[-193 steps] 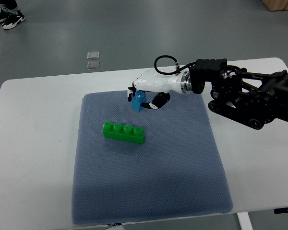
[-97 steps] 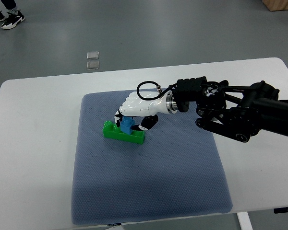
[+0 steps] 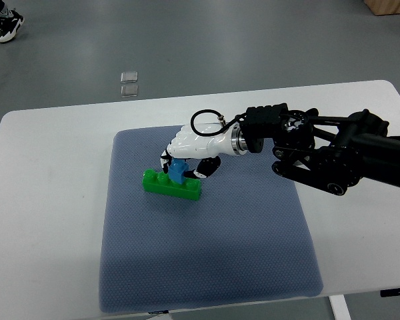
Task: Stack blue block on green block with right hand
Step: 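Lower the blue block onto the green block's studs and press down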
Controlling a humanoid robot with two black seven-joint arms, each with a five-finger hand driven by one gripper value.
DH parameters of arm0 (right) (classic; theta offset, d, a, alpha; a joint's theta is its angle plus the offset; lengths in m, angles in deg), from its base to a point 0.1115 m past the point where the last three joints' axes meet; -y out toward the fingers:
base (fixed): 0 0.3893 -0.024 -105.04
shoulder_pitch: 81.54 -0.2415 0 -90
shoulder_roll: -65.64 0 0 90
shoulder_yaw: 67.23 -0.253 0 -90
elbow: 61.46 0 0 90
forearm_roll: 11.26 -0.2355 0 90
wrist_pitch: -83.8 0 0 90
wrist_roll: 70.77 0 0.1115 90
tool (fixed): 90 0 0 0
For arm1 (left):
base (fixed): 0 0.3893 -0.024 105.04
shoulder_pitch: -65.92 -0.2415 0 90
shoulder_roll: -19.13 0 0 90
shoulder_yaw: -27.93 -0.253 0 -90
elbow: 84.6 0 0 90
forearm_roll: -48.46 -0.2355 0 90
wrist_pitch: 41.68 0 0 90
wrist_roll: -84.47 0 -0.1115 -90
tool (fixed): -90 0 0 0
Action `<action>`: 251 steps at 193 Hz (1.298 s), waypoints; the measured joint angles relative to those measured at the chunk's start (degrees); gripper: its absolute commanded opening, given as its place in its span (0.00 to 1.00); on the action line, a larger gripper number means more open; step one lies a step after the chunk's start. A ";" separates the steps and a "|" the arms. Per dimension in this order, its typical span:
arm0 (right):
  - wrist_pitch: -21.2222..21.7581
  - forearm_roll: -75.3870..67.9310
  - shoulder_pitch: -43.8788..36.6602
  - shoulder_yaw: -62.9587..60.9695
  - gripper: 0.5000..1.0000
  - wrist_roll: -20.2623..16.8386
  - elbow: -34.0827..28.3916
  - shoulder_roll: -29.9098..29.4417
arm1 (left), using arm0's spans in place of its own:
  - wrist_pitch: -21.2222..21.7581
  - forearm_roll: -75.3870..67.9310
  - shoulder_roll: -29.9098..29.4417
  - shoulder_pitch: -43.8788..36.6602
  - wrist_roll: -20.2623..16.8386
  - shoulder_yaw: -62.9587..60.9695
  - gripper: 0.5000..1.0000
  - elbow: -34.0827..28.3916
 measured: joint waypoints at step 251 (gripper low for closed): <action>-1.72 0.64 1.59 0.14 0.05 -0.26 1.96 -2.26 | -0.02 0.00 0.00 0.01 0.01 0.00 1.00 0.00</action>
